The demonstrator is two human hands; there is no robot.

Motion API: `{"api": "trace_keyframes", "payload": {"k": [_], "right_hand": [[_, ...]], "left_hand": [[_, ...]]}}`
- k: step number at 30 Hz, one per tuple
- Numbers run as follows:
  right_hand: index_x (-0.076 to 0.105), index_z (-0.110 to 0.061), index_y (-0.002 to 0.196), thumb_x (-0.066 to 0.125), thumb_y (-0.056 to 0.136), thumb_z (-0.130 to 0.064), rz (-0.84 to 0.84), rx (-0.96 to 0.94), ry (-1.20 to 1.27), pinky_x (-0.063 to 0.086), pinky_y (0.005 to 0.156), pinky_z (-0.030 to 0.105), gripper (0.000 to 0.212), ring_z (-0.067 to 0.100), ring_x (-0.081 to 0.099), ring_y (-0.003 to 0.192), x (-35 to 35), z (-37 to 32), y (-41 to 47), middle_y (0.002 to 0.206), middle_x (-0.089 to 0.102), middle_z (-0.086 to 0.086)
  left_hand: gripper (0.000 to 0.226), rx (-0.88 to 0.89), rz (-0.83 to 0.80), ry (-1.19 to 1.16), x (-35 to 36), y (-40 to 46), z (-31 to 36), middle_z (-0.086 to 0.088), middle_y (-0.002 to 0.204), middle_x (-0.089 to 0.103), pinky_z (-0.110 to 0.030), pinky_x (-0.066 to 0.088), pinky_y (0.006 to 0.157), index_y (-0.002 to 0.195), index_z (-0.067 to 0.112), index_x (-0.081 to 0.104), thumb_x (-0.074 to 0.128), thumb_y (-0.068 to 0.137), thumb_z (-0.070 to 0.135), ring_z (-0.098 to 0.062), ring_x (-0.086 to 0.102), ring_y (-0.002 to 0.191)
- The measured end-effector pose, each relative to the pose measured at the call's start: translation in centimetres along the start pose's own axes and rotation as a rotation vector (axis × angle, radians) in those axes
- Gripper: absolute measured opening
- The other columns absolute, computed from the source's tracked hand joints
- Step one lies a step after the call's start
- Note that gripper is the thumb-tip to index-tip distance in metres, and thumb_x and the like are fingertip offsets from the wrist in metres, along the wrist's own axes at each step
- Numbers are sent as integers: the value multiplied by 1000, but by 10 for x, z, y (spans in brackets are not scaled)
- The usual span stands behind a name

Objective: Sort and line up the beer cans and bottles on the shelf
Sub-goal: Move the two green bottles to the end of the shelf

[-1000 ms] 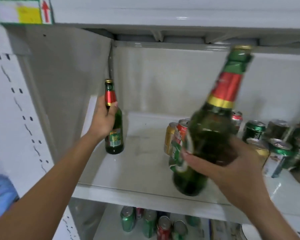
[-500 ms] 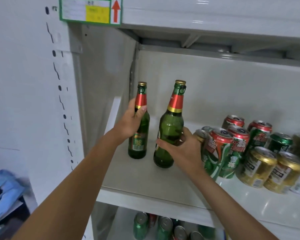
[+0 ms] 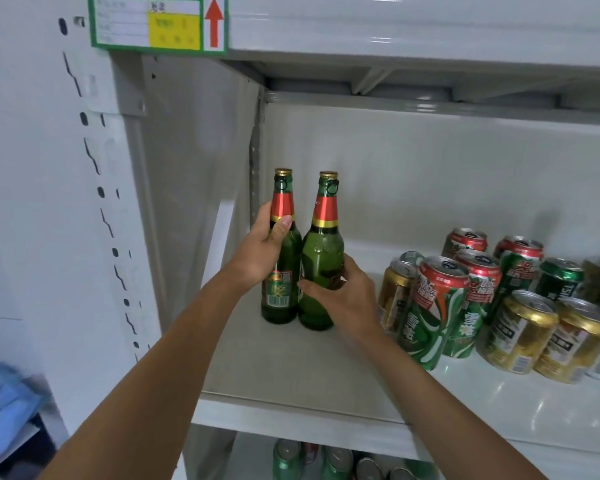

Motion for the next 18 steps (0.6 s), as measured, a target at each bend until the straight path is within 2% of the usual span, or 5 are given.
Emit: {"api": "trace_keyframes", "payload": {"k": [4,9,18], "right_hand": [[56,-35,130,91,72,-38,-22,15,-2,48,72,4,68,-23,59,92,-1,9,4,101,64,-30],[54,-32,139,90,73,-40,-25,27,5,47,75,5,76,-20,58,93,0,17,6,103,62,-32],[53,-38,137,89,73,-43,-68,76,75,56,95,29,74,-5,63,109,8,30,10,113,67,-26]], "left_hand": [[55,-16,-11,-29,6,3,0,5,140,48,-42,42,107,161,36,17,35,109,45,-16,49,128],[55,-37,-32,-51,8,3,-3,9,141,46,-38,39,102,160,39,17,35,109,47,-13,46,128],[53,-65,-57,-67,7,2,-6,8,138,51,-36,41,100,157,39,23,37,107,51,-11,52,123]]}}
Point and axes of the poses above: each hand's wrist, its own y-axis towards the middle knuckle, its own x-axis out of the palm, z = x × y, the point moved 10 cm from there along y, towards the middle knuckle
